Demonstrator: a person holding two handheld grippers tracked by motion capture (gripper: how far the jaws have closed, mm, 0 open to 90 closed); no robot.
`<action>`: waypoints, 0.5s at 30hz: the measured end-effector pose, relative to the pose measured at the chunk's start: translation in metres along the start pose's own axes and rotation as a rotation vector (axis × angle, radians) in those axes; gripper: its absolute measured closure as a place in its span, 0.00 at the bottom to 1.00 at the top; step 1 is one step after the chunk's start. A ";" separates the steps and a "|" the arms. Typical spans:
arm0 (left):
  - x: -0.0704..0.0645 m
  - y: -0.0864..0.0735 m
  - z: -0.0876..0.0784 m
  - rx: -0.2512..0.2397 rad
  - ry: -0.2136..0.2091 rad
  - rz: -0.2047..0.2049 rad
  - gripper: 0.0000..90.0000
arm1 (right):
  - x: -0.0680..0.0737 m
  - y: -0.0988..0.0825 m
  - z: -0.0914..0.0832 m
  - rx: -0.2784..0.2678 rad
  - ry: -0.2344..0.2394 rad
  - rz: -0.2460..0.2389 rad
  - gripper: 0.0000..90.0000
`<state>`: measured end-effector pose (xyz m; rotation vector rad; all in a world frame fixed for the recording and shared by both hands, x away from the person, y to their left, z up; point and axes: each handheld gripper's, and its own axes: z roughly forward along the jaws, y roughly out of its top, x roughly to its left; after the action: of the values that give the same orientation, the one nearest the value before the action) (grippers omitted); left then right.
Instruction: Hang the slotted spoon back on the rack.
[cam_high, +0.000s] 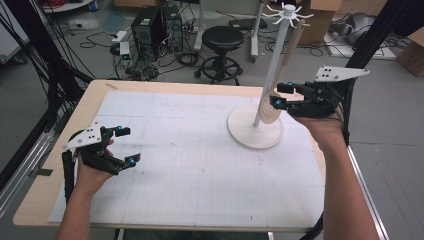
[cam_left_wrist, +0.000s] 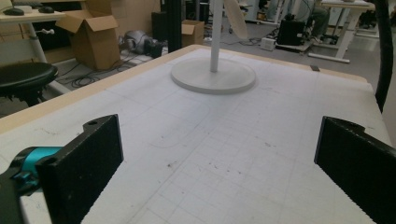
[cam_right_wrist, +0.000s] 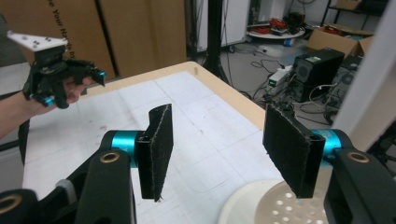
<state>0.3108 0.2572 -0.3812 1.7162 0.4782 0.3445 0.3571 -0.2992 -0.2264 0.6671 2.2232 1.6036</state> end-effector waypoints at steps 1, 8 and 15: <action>0.000 0.000 0.000 0.001 0.000 0.000 0.02 | 0.002 -0.001 0.000 -0.001 0.000 -0.001 0.46; 0.000 0.000 -0.001 -0.003 -0.001 0.001 0.02 | 0.013 -0.016 0.003 -0.023 0.011 -0.013 0.43; -0.001 0.000 0.000 -0.001 -0.003 0.000 0.02 | 0.021 -0.041 0.006 -0.049 0.020 0.007 0.39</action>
<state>0.3102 0.2568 -0.3810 1.7155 0.4761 0.3417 0.3347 -0.2942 -0.2669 0.6488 2.1910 1.6694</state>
